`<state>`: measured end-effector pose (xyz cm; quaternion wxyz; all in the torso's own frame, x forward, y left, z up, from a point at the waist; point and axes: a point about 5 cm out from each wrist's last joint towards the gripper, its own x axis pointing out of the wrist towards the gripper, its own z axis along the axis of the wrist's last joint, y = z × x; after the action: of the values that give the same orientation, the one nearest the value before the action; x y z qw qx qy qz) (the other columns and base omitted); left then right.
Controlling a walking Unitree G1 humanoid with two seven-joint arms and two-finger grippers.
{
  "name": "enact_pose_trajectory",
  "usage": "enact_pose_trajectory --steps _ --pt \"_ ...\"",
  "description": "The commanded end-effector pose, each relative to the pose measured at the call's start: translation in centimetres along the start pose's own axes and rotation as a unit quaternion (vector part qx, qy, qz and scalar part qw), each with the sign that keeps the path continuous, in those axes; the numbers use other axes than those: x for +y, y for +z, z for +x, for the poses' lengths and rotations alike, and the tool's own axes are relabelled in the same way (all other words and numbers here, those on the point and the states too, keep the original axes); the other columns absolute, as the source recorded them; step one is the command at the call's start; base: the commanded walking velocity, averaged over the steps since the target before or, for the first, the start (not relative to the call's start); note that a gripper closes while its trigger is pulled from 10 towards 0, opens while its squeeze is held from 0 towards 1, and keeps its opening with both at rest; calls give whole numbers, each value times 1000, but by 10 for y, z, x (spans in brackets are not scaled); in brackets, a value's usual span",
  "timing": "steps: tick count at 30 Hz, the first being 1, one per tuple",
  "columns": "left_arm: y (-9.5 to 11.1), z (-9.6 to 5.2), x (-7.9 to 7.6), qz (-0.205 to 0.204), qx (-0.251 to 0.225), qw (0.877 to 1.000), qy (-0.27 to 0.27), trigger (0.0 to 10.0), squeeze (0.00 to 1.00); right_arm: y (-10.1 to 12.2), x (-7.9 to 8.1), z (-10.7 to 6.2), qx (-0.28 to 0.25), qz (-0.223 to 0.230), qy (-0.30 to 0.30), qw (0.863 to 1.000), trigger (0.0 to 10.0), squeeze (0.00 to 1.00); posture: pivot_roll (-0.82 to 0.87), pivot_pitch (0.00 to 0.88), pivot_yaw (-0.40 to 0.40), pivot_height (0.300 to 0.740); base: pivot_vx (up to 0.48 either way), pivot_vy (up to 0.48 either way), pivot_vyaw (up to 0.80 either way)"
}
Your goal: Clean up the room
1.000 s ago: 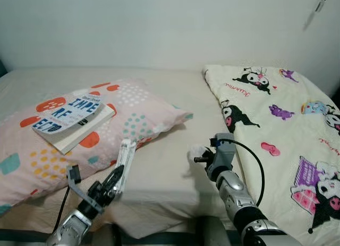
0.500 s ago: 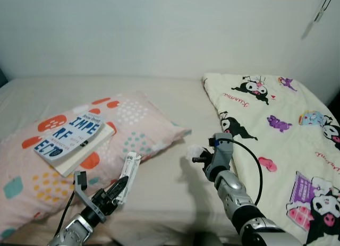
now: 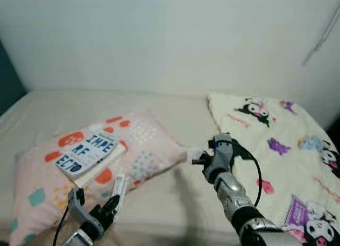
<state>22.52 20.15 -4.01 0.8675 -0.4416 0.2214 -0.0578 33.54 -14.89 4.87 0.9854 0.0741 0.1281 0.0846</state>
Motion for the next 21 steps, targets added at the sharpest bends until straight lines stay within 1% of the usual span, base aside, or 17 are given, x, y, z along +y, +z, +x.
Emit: enact_pose_trajectory --steps 1,2,3,4,5,6,7,8,9,11,12,14,15,17,18,20,21 --pt "-1 -8 14 14 -3 998 68 10000 0 -4 0 -1 10 4 -1 1000 10000 0 144 0 -80 709 0 0 0" --pt "-1 -15 23 18 -7 993 117 10000 0 -7 -1 -2 15 2 -1 1000 10000 0 145 0 -80 714 0 0 0" --pt "-1 -19 29 20 -10 989 148 10000 0 -8 -2 -3 18 2 -2 1000 10000 0 145 0 -81 719 0 0 0" --pt "-1 -19 29 20 -10 989 148 10000 0 -8 -2 -3 18 2 -2 1000 10000 0 145 0 -81 719 0 0 0" --pt "-3 -25 36 27 -7 983 179 10000 0 -11 -2 -4 23 1 -1 1000 10000 0 143 0 -81 724 0 0 0" --pt "-3 -25 36 27 -7 983 179 10000 0 -11 -2 -4 23 1 -1 1000 10000 0 143 0 -81 724 0 0 0" --pt "-6 -32 42 34 2 978 204 10000 0 -15 -1 -5 31 -2 0 1000 10000 0 141 0 -80 729 0 0 0" --pt "-6 -32 42 34 2 978 204 10000 0 -15 -1 -5 31 -2 0 1000 10000 0 141 0 -80 729 0 0 0" --pt "-11 -39 48 46 15 972 228 10000 0 -21 0 -7 43 -5 3 999 10000 0 140 0 -79 734 0 0 0" --pt "-19 -49 55 56 33 964 258 10000 0 -37 4 -12 76 -11 9 997 10000 0 138 0 -79 740 0 0 0" --pt "-19 -49 55 56 33 964 258 10000 0 -37 4 -12 76 -11 9 997 10000 0 138 0 -79 740 0 0 0" --pt "-23 -53 58 58 37 960 273 10000 0 -53 9 -19 108 -20 16 994 10000 0 140 0 -82 740 0 0 0" --pt "-23 -53 58 58 37 960 273 10000 0 -53 9 -19 108 -20 16 994 10000 0 140 0 -82 740 0 0 0" --pt "-23 -53 58 57 35 959 276 10000 0 -67 14 -26 136 -25 25 990 10000 0 143 0 -87 740 0 0 0" --pt "-23 -53 58 57 35 959 276 10000 0 -67 14 -26 136 -25 25 990 10000 0 143 0 -87 740 0 0 0" --pt "-23 -52 58 55 31 959 276 10000 0 -82 18 -33 166 -29 33 985 10000 0 145 0 -92 740 0 0 0" --pt "-23 -52 58 55 31 959 276 10000 0 -82 18 -33 166 -29 33 985 10000 0 145 0 -92 740 0 0 0"
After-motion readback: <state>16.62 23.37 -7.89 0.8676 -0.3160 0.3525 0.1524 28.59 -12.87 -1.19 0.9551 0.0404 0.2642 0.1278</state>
